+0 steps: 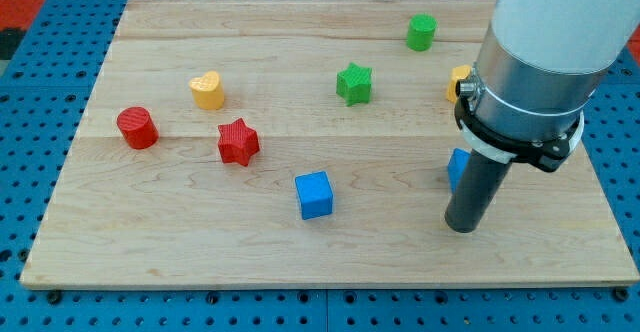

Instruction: Slide the blue triangle up a bit

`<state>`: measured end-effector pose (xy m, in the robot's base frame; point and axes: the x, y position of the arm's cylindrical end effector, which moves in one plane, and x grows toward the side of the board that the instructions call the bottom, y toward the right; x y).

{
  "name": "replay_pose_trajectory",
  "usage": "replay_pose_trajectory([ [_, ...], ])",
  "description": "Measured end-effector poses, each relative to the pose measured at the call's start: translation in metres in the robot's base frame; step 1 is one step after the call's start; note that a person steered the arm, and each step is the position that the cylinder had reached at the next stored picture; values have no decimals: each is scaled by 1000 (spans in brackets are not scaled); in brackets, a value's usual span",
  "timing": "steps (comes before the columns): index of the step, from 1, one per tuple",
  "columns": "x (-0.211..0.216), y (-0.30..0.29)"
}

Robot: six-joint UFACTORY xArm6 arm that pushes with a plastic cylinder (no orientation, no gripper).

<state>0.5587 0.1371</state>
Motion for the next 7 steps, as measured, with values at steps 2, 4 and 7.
replay_pose_trajectory([
  [2,2,0],
  [4,6,43],
  [7,-80,38],
])
